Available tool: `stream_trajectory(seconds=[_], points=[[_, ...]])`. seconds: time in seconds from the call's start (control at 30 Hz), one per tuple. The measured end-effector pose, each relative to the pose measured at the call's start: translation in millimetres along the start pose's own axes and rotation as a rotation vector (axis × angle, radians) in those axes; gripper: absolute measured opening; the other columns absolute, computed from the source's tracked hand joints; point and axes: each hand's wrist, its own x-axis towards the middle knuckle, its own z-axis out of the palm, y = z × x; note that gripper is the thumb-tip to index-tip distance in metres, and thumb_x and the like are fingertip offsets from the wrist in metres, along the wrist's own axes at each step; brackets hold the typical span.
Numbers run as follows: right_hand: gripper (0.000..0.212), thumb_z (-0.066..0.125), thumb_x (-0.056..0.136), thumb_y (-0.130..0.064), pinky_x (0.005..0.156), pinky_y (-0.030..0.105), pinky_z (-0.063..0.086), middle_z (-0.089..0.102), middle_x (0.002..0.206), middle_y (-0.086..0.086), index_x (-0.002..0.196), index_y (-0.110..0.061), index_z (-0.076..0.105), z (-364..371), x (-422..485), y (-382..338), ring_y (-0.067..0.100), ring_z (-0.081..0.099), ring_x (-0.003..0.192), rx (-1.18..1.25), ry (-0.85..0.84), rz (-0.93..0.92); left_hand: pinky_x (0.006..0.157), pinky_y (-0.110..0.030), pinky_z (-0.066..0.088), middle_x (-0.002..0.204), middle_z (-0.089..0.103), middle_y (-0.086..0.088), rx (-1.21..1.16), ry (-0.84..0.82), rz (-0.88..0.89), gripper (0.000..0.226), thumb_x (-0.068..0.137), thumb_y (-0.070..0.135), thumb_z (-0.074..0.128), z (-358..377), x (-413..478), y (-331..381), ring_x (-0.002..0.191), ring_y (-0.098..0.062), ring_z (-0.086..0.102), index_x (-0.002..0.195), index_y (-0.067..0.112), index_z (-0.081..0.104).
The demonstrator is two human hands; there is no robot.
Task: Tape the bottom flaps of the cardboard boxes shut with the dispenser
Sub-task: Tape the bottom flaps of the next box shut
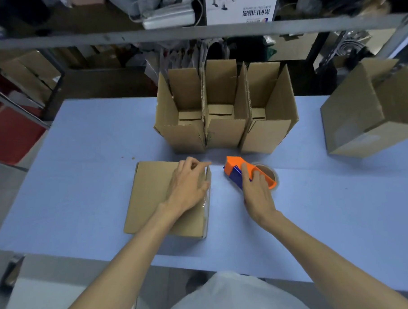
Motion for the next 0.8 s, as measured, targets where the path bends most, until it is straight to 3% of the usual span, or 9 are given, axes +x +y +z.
stream_trajectory(seconds=[0.13, 0.23, 0.33, 0.4, 0.47, 0.57, 0.63, 0.7, 0.8], points=[[0.055, 0.041, 0.095, -0.006, 0.078, 0.032, 0.043, 0.046, 0.116, 0.012, 0.146, -0.015, 0.023, 19, 4, 0, 0.028, 0.048, 0.100, 0.024, 0.001, 0.001, 0.107, -0.036, 0.026, 0.131, 0.044, -0.005, 0.159, -0.170, -0.113, 0.068, 0.078, 0.040, 0.064, 10, 20, 0, 0.125, -0.029, 0.035, 0.138, 0.018, 0.041], [0.043, 0.037, 0.098, -0.052, 0.089, 0.035, 0.046, 0.058, 0.117, 0.000, 0.128, -0.024, 0.048, 20, 4, 1, 0.020, 0.056, 0.106, 0.195, 0.052, -0.020, 0.094, -0.035, 0.034, 0.107, 0.046, -0.005, 0.212, -0.136, -0.094, 0.052, 0.068, 0.040, 0.067, 10, 30, 1, 0.103, -0.029, 0.041, 0.112, 0.016, 0.050], [0.040, 0.042, 0.097, -0.027, 0.093, 0.037, 0.040, 0.050, 0.122, 0.011, 0.137, -0.017, 0.041, 16, 1, 3, 0.027, 0.046, 0.109, 0.148, -0.001, -0.012, 0.085, -0.034, 0.034, 0.098, 0.046, 0.000, 0.185, -0.133, -0.115, 0.047, 0.064, 0.042, 0.070, -2, 33, 6, 0.097, -0.025, 0.042, 0.099, 0.019, 0.051], [0.050, 0.053, 0.091, -0.018, 0.091, 0.037, 0.038, 0.044, 0.120, 0.016, 0.139, -0.012, 0.040, 6, -5, 1, 0.032, 0.040, 0.107, 0.183, 0.116, -0.040, 0.083, -0.034, 0.035, 0.096, 0.050, 0.003, 0.084, -0.005, -0.143, 0.044, 0.060, 0.042, 0.071, -17, 29, 11, 0.095, -0.023, 0.044, 0.095, 0.022, 0.052], [0.049, 0.057, 0.093, -0.033, 0.090, 0.033, 0.038, 0.044, 0.116, 0.010, 0.137, -0.019, 0.043, -8, -17, -4, 0.025, 0.040, 0.107, 0.409, 0.161, -0.063, 0.079, -0.032, 0.034, 0.095, 0.052, 0.006, -0.125, 0.204, -0.171, 0.043, 0.056, 0.041, 0.072, -37, 21, 14, 0.091, -0.018, 0.044, 0.091, 0.027, 0.051], [0.052, 0.041, 0.093, -0.060, 0.097, 0.025, 0.031, 0.047, 0.128, -0.005, 0.138, -0.035, 0.039, -35, -22, -13, 0.006, 0.040, 0.117, 0.871, -0.011, -0.007, 0.076, -0.020, 0.038, 0.093, 0.056, 0.010, -0.583, 0.449, -0.244, 0.045, 0.054, 0.035, 0.078, -66, 5, 13, 0.090, -0.006, 0.049, 0.091, 0.028, 0.053], [0.068, 0.044, 0.088, -0.066, 0.101, 0.017, 0.027, 0.044, 0.139, -0.010, 0.145, -0.033, 0.028, -50, -18, -18, 0.003, 0.040, 0.125, 1.071, -0.061, 0.055, 0.073, -0.013, 0.040, 0.089, 0.058, 0.013, -0.763, 0.458, -0.297, 0.050, 0.053, 0.032, 0.081, -77, -6, 11, 0.082, 0.002, 0.052, 0.096, 0.028, 0.057], [0.074, 0.056, 0.084, -0.063, 0.084, -0.001, 0.028, 0.051, 0.130, -0.008, 0.144, -0.030, 0.027, -62, -11, -22, 0.005, 0.049, 0.116, 1.075, 0.007, 0.101, 0.074, -0.024, 0.046, 0.091, 0.061, 0.016, -0.765, 0.424, -0.327, 0.052, 0.055, 0.035, 0.080, -79, -17, 5, 0.082, 0.002, 0.056, 0.101, 0.030, 0.057], [0.059, 0.067, 0.079, -0.057, 0.072, -0.003, 0.036, 0.053, 0.126, -0.008, 0.127, -0.033, 0.041, -72, -9, -34, -0.001, 0.054, 0.106, 1.105, 0.107, 0.132, 0.080, -0.039, 0.053, 0.102, 0.059, 0.020, -0.711, 0.440, -0.370, 0.063, 0.055, 0.042, 0.080, -81, -32, -3, 0.092, -0.014, 0.062, 0.111, 0.039, 0.052]])
